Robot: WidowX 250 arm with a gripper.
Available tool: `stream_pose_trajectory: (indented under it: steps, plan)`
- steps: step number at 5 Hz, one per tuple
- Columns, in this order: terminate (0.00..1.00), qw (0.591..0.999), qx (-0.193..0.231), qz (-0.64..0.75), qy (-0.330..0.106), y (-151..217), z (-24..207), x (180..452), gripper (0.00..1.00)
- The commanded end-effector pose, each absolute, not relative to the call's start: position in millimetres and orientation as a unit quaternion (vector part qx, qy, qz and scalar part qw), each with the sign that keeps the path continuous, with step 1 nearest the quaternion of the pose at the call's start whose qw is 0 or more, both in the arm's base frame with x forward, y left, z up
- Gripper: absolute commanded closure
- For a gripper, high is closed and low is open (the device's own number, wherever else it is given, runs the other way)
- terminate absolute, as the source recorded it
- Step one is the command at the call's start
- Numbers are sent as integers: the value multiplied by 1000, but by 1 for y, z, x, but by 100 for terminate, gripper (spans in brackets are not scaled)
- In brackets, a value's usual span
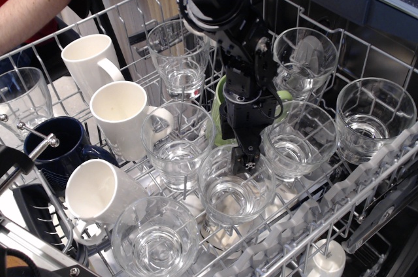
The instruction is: Pick up any cup
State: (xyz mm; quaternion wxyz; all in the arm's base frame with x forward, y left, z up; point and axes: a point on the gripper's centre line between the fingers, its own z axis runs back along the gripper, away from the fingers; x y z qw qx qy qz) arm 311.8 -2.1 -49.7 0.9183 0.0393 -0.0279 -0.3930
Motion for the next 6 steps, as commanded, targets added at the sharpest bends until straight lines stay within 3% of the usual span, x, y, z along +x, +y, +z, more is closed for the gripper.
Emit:
stream_pose_trajectory:
  steps: [1, 2, 3, 6]
  plan:
    - [0, 915, 61, -397, -42, -4, -49, 325, 0]
    - [0, 914, 72, -397, -40, 0, -61, 324, 0]
    - [0, 917, 67, -392, -35, 3, -62, 330, 100]
    - [0, 919, 47, -389, -43, 0, -52, 331, 100]
